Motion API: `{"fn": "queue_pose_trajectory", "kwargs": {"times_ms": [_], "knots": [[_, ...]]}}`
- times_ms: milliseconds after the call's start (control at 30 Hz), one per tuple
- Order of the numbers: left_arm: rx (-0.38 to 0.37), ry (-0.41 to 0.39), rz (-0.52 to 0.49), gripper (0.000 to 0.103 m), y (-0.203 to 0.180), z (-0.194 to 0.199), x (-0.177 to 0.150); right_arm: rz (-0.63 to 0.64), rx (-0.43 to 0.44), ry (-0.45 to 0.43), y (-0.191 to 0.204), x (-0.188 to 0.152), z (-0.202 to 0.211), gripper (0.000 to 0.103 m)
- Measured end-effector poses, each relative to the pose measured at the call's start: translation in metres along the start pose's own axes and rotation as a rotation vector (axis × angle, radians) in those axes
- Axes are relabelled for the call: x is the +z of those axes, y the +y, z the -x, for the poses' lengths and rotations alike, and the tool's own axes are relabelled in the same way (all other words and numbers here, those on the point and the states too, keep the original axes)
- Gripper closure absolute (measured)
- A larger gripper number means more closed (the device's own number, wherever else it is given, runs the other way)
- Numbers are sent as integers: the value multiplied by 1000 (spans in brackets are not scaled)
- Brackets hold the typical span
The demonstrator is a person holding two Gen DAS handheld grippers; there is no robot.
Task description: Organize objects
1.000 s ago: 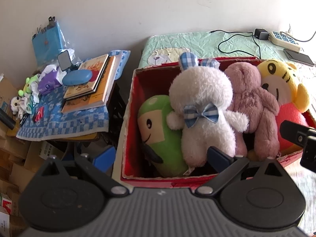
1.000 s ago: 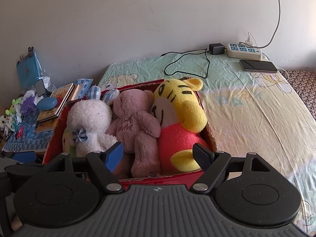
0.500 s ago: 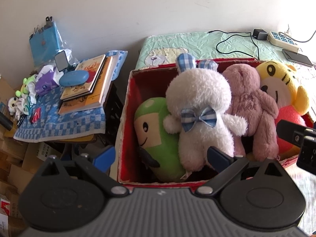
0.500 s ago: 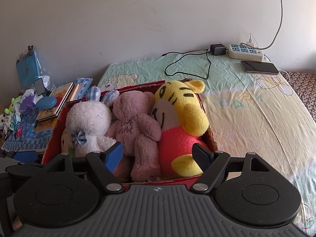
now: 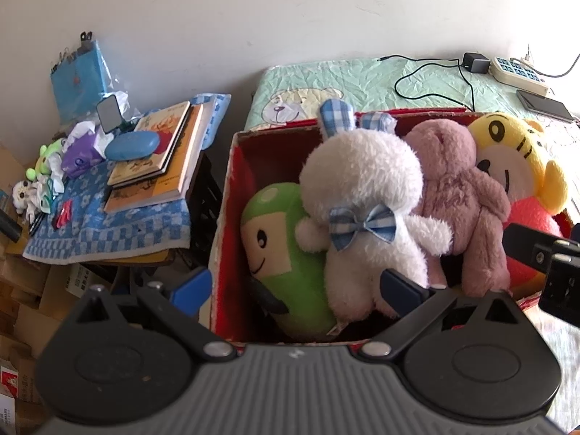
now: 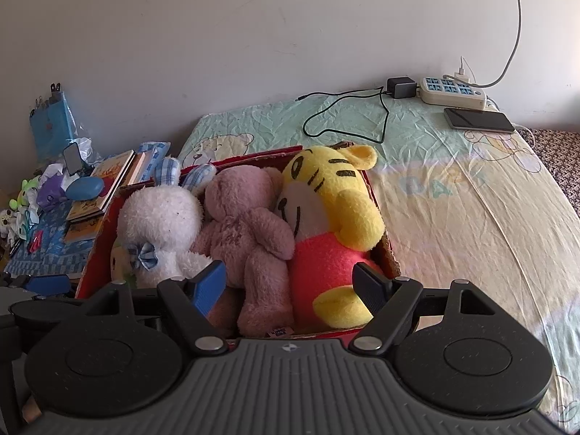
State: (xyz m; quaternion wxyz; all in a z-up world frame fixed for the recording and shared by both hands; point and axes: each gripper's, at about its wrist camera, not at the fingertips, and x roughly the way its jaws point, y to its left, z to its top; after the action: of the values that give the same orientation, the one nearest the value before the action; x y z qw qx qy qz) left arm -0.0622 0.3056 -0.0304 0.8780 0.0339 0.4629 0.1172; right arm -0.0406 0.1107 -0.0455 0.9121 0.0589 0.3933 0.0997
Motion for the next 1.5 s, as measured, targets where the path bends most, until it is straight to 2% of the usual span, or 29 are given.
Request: {"fn": "queue_pose_trajectory", "kwargs": {"times_ms": [800,1000,1167,1500], "knots": [[4,7,16,3,0,0,1,1,18,-8,-1,3,-1,24],[-2,-25,17,3,0,13,9,-16,28,-53,-4,11,6,24],[3,-69,13,3,-2,25,20,-27,24,-58,-9,14,5,25],[2,-66,0,3,-10,24,25,-36,24,-59,-16,16,5,26]]}}
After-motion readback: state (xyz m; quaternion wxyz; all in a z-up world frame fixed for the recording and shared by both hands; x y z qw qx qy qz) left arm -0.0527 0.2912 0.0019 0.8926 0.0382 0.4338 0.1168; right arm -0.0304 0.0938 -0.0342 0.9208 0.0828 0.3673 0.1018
